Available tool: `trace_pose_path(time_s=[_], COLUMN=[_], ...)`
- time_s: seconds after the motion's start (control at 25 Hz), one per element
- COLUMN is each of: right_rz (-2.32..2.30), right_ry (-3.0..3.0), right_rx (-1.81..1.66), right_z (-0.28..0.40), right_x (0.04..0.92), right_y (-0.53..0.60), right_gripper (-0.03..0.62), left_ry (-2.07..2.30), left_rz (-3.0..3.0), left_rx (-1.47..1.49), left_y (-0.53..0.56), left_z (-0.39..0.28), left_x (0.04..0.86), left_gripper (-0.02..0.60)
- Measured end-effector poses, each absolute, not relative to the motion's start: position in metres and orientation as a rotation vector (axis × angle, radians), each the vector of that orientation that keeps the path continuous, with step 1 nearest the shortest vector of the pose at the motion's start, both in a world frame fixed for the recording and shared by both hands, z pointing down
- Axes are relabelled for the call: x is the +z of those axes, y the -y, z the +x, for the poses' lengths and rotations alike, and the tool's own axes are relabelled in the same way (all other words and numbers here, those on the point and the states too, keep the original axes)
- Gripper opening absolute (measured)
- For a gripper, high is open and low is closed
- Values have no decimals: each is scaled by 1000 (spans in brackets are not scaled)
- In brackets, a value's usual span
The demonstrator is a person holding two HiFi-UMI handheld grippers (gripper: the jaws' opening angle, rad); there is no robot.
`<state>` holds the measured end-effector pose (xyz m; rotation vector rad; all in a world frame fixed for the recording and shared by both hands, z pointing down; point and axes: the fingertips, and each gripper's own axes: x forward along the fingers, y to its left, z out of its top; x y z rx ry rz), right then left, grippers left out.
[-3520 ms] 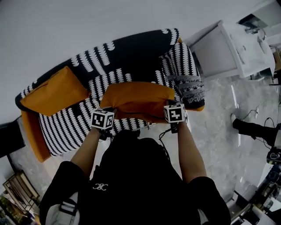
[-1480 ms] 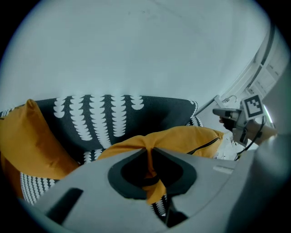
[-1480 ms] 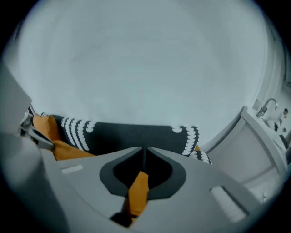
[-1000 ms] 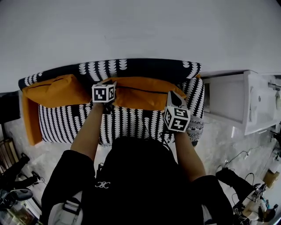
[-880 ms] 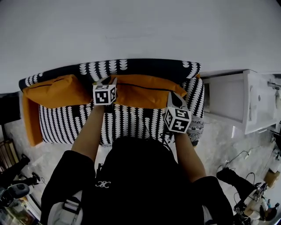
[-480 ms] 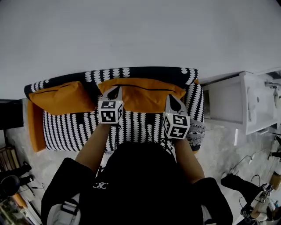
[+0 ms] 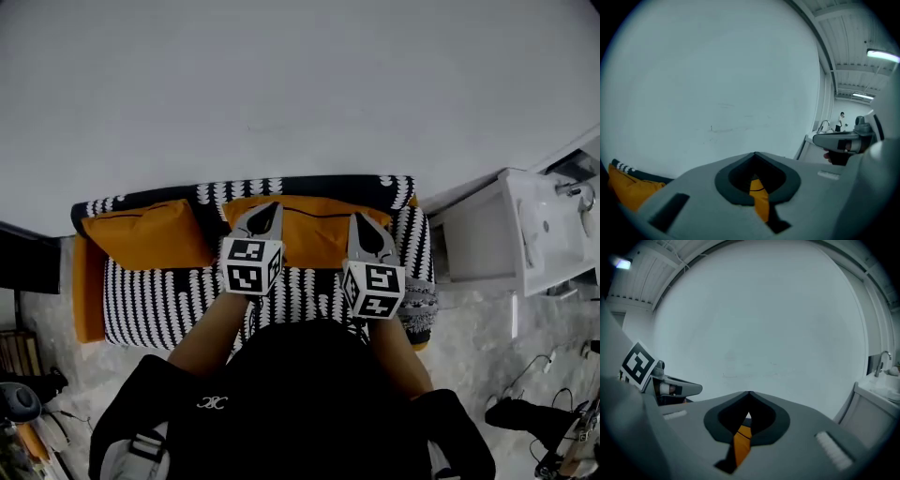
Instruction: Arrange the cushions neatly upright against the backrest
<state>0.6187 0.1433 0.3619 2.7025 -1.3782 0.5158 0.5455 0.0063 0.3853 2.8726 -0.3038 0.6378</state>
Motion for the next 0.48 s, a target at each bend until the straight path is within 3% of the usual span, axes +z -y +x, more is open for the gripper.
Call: trace_pose_path(time_s=[0.48], right_rz=[2862], right_ry=[1439], right_rx=[299], right_z=[604], right_x=[256], right_y=[-161], right_gripper=[5], left_ry=[269], left_rz=[2995], left_rx=[483], left_y=[-54], left_z=[533], left_x=[283], left_gripper=[9])
